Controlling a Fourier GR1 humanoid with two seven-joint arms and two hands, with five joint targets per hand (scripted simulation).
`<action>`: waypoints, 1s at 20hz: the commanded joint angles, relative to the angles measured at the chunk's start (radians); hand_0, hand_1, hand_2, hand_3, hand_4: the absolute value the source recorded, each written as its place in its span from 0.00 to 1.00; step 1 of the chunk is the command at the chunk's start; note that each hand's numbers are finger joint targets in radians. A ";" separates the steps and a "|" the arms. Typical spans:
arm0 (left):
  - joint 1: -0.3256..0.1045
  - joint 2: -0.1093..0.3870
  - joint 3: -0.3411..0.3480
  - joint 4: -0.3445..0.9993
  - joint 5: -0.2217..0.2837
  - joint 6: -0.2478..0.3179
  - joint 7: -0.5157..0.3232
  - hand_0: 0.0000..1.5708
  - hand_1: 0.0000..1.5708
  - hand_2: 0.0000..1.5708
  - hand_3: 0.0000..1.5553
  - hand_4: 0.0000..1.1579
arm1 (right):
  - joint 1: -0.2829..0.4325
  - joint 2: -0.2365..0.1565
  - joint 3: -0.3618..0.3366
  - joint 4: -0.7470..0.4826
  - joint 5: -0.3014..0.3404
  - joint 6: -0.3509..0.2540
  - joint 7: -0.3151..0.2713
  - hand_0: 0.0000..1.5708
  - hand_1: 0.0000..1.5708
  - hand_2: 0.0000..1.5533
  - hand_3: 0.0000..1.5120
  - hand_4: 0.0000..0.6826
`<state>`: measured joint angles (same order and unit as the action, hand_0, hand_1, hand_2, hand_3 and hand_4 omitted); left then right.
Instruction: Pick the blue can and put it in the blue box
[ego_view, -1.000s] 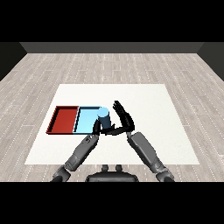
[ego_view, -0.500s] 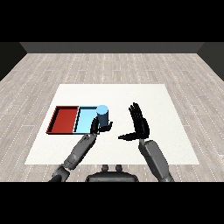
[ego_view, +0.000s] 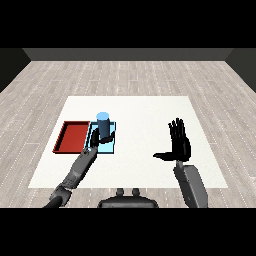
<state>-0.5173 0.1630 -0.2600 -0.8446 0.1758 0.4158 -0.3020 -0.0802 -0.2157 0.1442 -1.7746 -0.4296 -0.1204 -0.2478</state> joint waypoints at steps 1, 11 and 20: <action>-0.026 0.098 0.091 0.095 0.037 -0.054 0.056 1.00 1.00 1.00 0.96 0.96 | 0.025 -0.036 -0.051 -0.057 -0.017 -0.022 0.065 0.00 0.00 0.00 0.00 0.00; -0.242 0.103 0.130 0.550 -0.059 -0.003 0.138 1.00 1.00 1.00 0.93 0.89 | -0.011 0.030 -0.023 0.080 0.060 -0.033 0.005 0.00 0.00 0.00 0.00 0.00; -0.281 0.052 0.078 0.775 -0.152 -0.008 0.207 0.88 0.88 0.83 0.64 0.76 | -0.119 0.028 -0.112 0.262 0.002 0.025 -0.017 0.00 0.00 0.00 0.00 0.00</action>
<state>-0.7990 0.2376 -0.1519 -0.1442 0.0683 0.4013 -0.1190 -0.1340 -0.1867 0.0526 -1.5874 -0.4309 -0.0935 -0.2745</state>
